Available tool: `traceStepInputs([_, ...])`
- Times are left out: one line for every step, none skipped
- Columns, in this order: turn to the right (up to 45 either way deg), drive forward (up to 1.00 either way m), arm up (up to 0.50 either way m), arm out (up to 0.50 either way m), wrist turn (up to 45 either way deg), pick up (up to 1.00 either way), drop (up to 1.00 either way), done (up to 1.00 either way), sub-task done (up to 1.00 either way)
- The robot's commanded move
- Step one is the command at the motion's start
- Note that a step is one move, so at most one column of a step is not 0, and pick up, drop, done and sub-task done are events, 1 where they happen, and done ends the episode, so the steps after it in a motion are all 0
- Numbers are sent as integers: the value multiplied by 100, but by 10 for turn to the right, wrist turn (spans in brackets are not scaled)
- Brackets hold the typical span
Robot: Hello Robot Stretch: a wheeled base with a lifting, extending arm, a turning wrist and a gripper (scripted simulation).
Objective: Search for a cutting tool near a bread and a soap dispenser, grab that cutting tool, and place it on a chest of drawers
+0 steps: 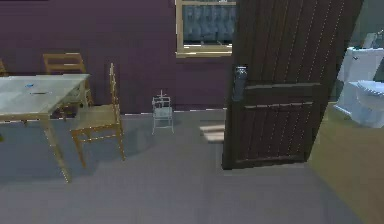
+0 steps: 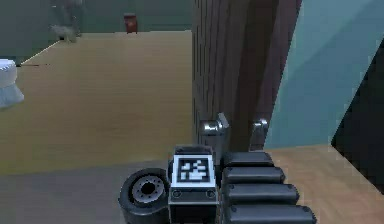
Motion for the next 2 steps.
traceStepInputs([330, 0, 0, 0, 0, 0, 0, 0, 0])
traceStepInputs([0, 45, 0, 0, 0, 0, 0, 0, 0])
